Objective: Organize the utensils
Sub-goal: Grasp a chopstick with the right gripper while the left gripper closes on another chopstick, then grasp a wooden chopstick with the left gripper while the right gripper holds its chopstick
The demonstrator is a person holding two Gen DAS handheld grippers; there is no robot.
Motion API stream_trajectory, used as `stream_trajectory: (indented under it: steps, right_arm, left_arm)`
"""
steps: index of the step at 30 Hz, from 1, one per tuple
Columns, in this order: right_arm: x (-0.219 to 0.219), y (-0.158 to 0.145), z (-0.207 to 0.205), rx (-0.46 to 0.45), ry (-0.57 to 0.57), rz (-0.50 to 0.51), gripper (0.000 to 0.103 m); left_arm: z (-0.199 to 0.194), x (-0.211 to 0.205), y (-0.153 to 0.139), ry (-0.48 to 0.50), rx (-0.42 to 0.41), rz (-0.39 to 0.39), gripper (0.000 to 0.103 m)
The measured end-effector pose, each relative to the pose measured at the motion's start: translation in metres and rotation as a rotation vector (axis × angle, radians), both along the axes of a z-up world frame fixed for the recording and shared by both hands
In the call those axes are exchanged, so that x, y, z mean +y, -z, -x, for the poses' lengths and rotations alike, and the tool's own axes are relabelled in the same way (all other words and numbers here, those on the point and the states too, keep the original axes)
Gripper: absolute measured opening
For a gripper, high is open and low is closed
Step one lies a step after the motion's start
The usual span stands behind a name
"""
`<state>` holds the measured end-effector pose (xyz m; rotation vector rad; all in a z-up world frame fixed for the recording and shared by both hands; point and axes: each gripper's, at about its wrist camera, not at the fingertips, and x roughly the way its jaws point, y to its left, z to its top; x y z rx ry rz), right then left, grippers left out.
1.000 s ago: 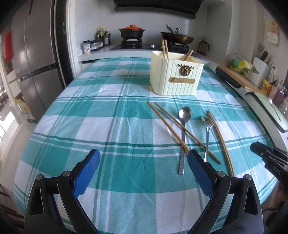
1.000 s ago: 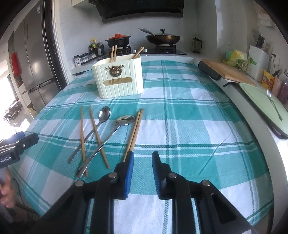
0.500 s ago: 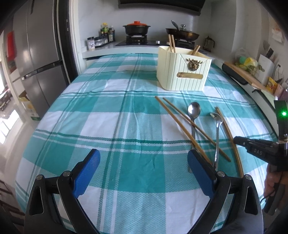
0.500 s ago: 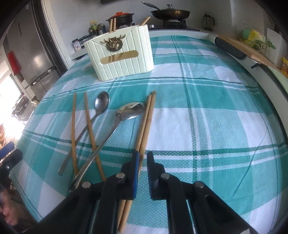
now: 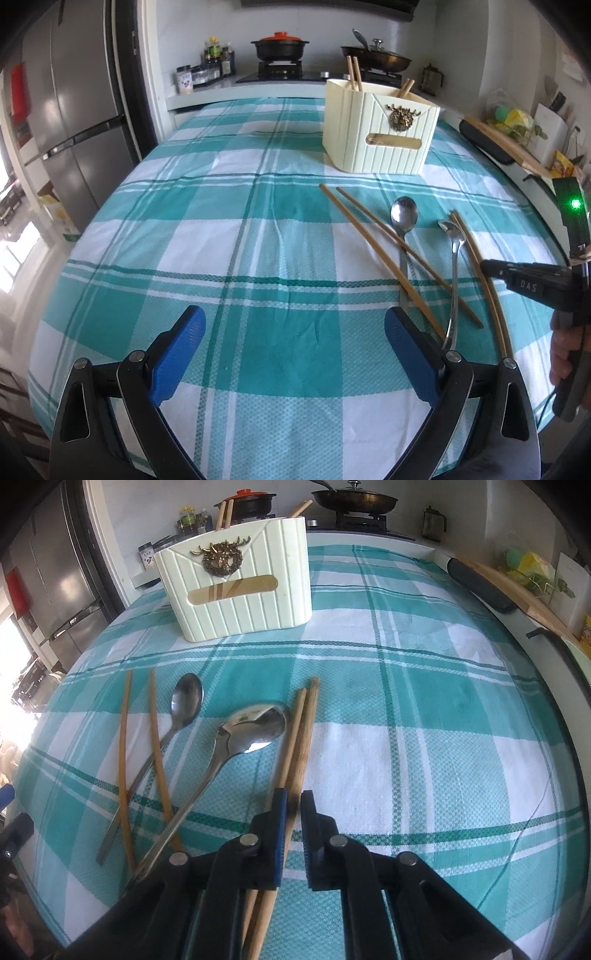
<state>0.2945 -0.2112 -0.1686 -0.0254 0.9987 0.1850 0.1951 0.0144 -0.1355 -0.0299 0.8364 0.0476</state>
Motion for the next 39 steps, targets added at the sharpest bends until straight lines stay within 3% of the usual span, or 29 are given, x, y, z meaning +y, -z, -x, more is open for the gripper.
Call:
stream_trajectory:
  steps: [6, 12, 17, 21, 25, 28, 30, 31, 32, 39]
  right_arm:
    - [0.005, 0.003, 0.009, -0.005, -0.025, 0.044, 0.010]
    - [-0.003, 0.004, 0.014, -0.027, 0.037, 0.092, 0.007]
    - [-0.020, 0.003, 0.034, -0.026, 0.093, 0.103, 0.007]
    - [-0.022, 0.004, 0.043, -0.043, 0.100, 0.112, 0.009]
    - [-0.022, 0.004, 0.045, -0.052, 0.107, 0.107, 0.009]
    - [-0.022, 0.004, 0.047, -0.059, 0.104, 0.106, 0.009]
    - [-0.022, 0.005, 0.050, -0.069, 0.101, 0.114, 0.009]
    - [-0.022, 0.005, 0.051, -0.073, 0.101, 0.114, 0.009]
    - [-0.022, 0.005, 0.052, -0.077, 0.101, 0.112, 0.009]
    - [-0.030, 0.005, 0.056, -0.075, 0.107, 0.093, 0.009]
  left_arm:
    - [0.000, -0.005, 0.003, 0.011, 0.012, -0.003, 0.098]
    - [0.001, -0.004, 0.004, 0.011, 0.017, -0.003, 0.098]
    - [-0.014, -0.004, 0.009, 0.022, 0.040, 0.101, 0.098]
    - [-0.049, -0.016, 0.012, 0.053, 0.046, 0.173, 0.096]
    - [-0.089, -0.031, 0.029, 0.052, 0.117, 0.177, 0.076]
    - [-0.100, -0.044, 0.042, 0.057, 0.147, 0.114, 0.070]
    - [-0.098, -0.055, 0.044, 0.083, 0.118, 0.046, 0.049]
    - [-0.098, -0.059, 0.043, 0.109, 0.105, 0.046, 0.033]
    - [-0.098, -0.061, 0.043, 0.128, 0.102, 0.046, 0.024]
    - [-0.109, -0.032, 0.039, 0.228, 0.136, 0.106, 0.018]
